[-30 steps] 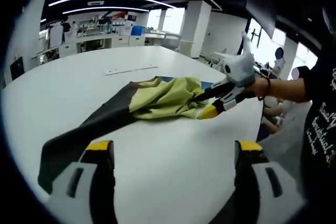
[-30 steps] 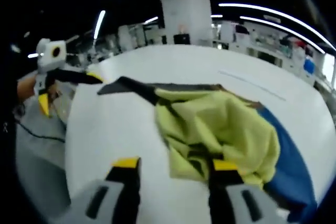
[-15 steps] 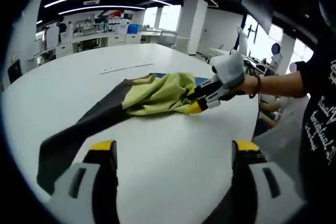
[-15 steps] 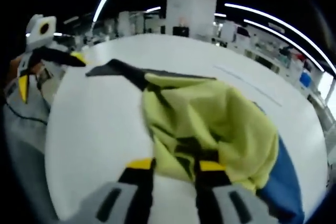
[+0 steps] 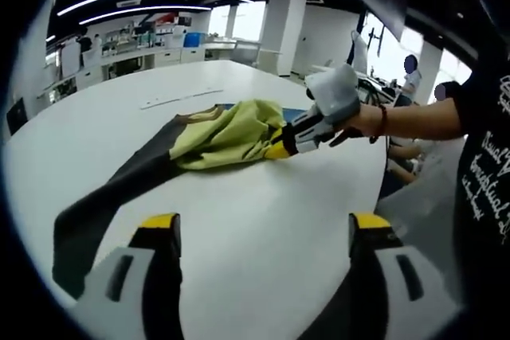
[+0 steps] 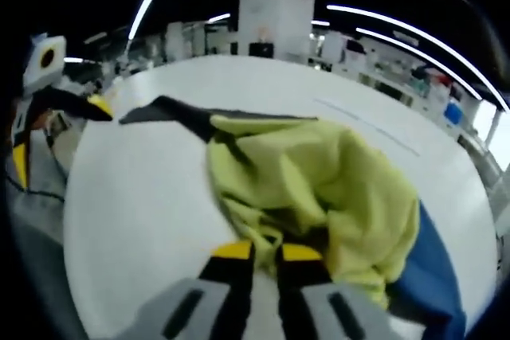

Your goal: Fold the garment on the visible template until the final outline fits inside the template.

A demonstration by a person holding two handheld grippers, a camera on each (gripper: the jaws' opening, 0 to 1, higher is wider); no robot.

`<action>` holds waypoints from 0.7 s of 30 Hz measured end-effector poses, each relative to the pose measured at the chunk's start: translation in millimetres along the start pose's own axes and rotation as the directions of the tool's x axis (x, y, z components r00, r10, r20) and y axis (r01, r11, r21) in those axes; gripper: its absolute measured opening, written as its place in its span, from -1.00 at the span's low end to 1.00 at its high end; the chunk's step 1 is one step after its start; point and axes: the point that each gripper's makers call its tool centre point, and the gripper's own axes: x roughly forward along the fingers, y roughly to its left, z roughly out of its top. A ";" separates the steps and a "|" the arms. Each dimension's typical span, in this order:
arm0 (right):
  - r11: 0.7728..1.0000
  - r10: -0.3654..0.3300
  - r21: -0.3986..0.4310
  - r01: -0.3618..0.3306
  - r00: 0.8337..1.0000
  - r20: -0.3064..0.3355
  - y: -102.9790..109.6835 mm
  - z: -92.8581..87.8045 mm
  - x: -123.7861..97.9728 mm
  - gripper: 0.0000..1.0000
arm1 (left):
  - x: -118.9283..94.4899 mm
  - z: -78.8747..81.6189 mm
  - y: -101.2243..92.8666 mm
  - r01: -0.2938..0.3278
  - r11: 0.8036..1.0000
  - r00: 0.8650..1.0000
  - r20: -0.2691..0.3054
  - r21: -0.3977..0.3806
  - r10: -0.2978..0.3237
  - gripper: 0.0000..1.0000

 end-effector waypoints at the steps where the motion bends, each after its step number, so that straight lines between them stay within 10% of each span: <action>1: 1.000 0.009 0.013 -0.009 1.000 -0.005 0.8 0.8 -1.6 -0.91 | 0.2 0.2 -0.1 0.001 1.000 1.000 0.001 -0.002 -0.001 0.67; 21: 0.995 0.099 0.018 -0.101 0.991 0.094 10.2 65.7 -52.2 -0.95 | -0.9 1.7 3.7 -0.002 1.000 1.000 0.004 -0.008 0.002 0.62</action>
